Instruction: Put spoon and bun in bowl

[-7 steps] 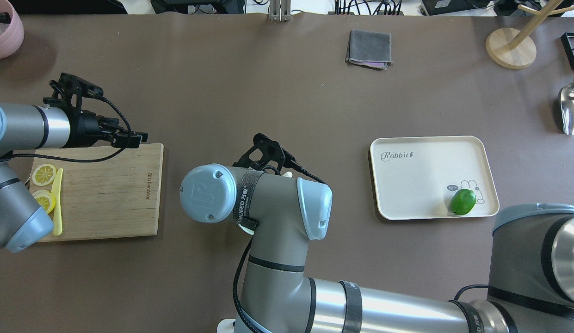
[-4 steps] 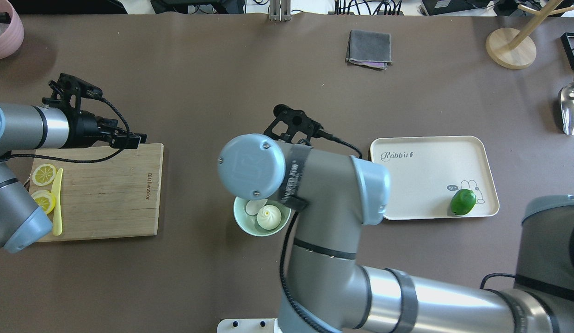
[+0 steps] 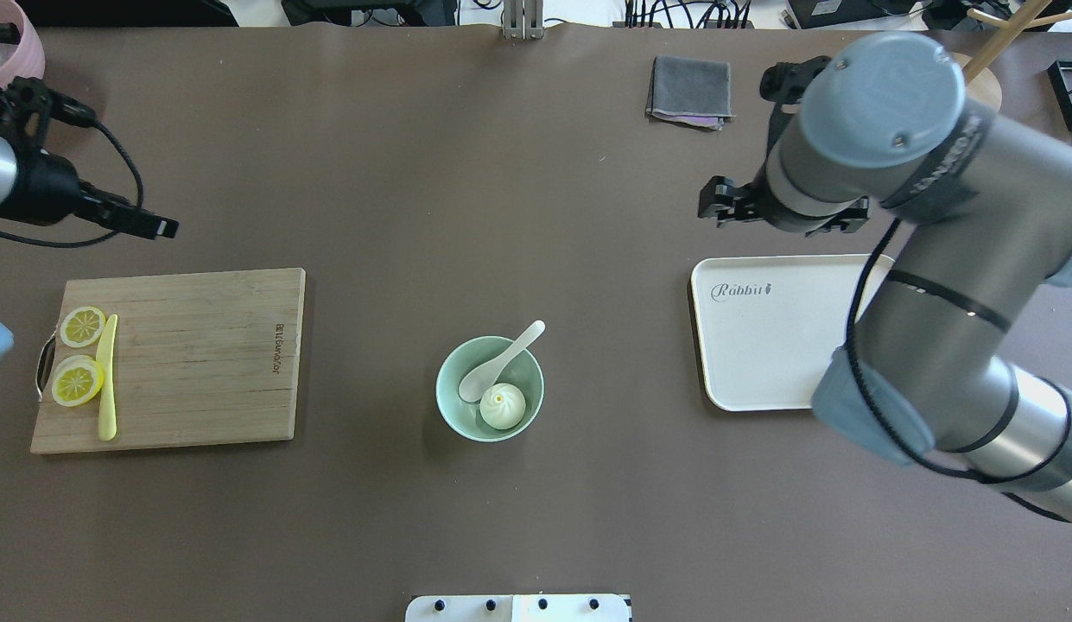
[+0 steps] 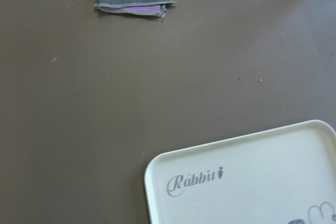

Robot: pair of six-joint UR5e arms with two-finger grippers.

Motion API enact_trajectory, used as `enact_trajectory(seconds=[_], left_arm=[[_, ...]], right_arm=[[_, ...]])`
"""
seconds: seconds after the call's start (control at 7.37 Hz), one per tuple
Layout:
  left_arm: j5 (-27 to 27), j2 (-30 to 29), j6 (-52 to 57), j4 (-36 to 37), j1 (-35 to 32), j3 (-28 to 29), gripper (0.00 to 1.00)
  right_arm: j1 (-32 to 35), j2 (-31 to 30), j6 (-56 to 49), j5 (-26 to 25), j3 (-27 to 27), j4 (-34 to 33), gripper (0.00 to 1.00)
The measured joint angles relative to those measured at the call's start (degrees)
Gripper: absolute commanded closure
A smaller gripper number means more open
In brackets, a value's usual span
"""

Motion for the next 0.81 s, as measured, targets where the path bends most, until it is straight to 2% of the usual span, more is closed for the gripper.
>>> enact_trajectory(seconds=[0.14, 0.41, 0.68, 0.81], left_arm=[[-5.3, 0.0, 9.9, 7.5, -6.8, 0.0, 0.02], [-7.9, 3.2, 30.0, 19.7, -17.5, 0.4, 0.02], [-7.3, 6.9, 36.9, 26.6, -24.0, 1.3, 0.02], [-6.8, 9.3, 37.7, 26.9, -25.4, 1.3, 0.02]], right_arm=[[5.3, -6.0, -9.2, 4.9, -0.4, 4.7, 0.00], [15.0, -14.9, -26.6, 12.8, -3.0, 9.8, 0.00], [24.6, -21.2, -43.9, 19.5, -6.4, 10.7, 0.00], [29.4, -23.9, -52.2, 22.9, -8.5, 10.8, 0.00]])
